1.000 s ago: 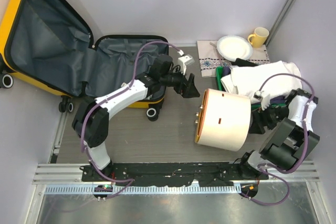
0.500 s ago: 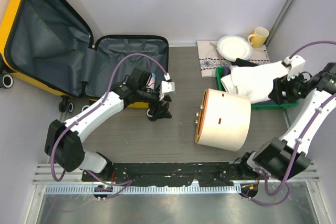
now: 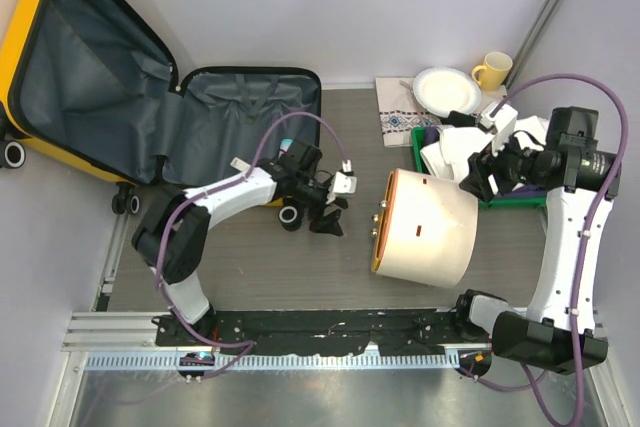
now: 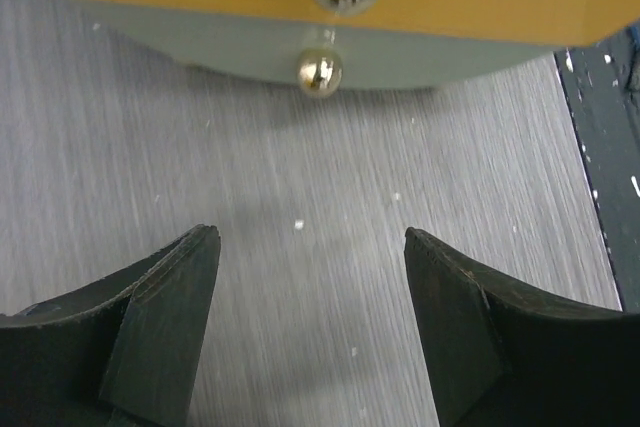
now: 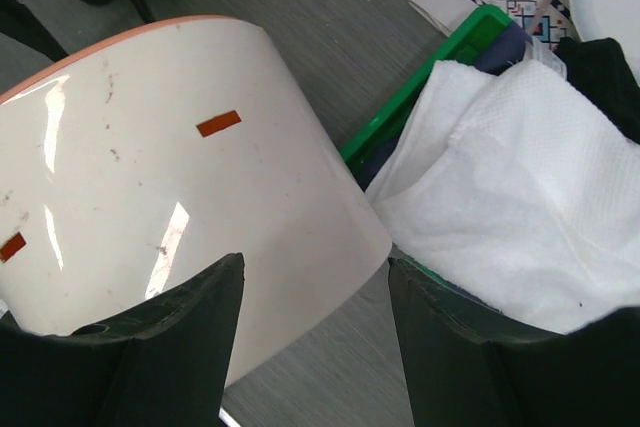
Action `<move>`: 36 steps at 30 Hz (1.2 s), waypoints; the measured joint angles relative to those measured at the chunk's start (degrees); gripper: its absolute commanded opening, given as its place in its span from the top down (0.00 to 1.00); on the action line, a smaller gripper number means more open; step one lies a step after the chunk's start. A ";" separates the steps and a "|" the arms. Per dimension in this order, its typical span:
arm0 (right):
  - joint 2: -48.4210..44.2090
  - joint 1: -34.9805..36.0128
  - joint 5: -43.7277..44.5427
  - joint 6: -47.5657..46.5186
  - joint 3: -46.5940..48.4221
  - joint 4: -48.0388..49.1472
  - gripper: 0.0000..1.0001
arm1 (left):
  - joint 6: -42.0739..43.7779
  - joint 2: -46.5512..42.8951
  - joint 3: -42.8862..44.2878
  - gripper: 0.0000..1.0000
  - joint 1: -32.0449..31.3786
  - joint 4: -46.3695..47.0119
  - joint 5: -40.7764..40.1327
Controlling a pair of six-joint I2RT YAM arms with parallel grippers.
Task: Open, take out, and arrange the luggage
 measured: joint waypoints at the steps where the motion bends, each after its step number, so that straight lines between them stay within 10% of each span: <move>1: 0.04 1.11 0.39 -0.24 -0.42 -0.17 0.35 | -0.74 1.09 0.07 0.22 -0.98 1.86 -0.02; 11: 0.37 10.78 4.13 -2.56 -1.73 -0.35 0.36 | -18.38 10.71 0.04 0.25 -5.55 26.80 1.27; 36: -4.79 15.58 10.27 -5.97 -9.42 8.07 0.39 | -24.83 11.58 -6.01 0.68 -8.11 37.88 4.00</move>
